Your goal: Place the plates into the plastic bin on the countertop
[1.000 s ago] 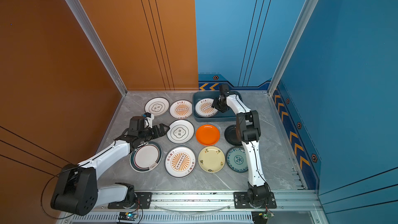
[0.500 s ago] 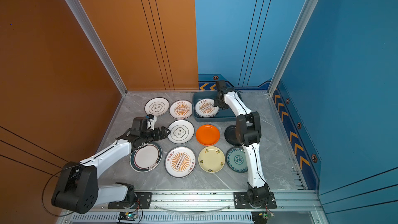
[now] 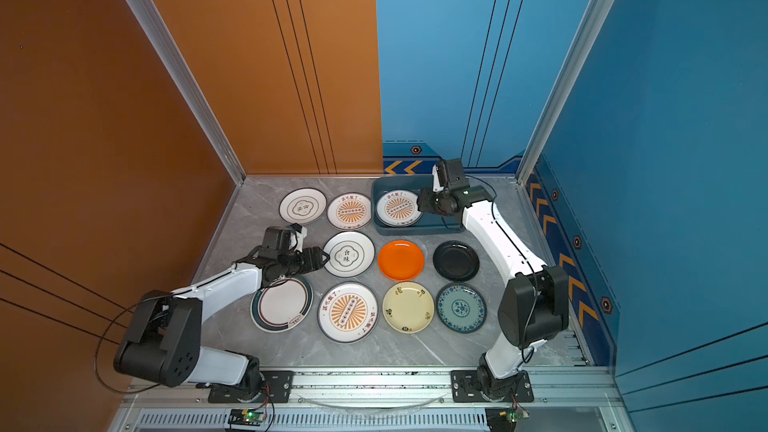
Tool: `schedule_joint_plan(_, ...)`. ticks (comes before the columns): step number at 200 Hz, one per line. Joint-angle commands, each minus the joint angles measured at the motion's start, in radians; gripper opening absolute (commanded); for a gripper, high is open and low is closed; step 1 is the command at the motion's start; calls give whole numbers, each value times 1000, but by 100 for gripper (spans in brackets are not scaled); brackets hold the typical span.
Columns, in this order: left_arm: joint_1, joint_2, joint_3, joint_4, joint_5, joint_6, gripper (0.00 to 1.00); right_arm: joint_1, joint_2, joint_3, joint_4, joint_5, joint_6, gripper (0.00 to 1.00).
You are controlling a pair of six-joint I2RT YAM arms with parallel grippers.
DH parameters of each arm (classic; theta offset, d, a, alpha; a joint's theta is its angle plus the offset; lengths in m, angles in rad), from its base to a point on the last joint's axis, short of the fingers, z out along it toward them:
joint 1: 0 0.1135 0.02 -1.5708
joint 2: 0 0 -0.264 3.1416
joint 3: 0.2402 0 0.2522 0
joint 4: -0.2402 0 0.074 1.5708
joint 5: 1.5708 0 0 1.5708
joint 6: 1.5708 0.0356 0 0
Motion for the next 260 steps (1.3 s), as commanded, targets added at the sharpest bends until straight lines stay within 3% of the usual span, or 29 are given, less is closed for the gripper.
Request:
schedule_joint_plan(1, -5, 27, 18, 49, 13, -4, 75, -3, -92, -127, 61, -60, 33, 55)
schedule_joint_plan(78, 6, 173, 15, 196, 39, -54, 62, -18, -372, -428, 135, -98, 95, 56)
schedule_joint_plan(189, 35, 288, -26, 320, 97, -97, 21, -41, -406, -501, 164, -157, 123, 56)
schedule_joint_plan(260, 62, 281, -38, 330, 124, -98, 7, -41, -418, -567, 202, -206, 132, 56)
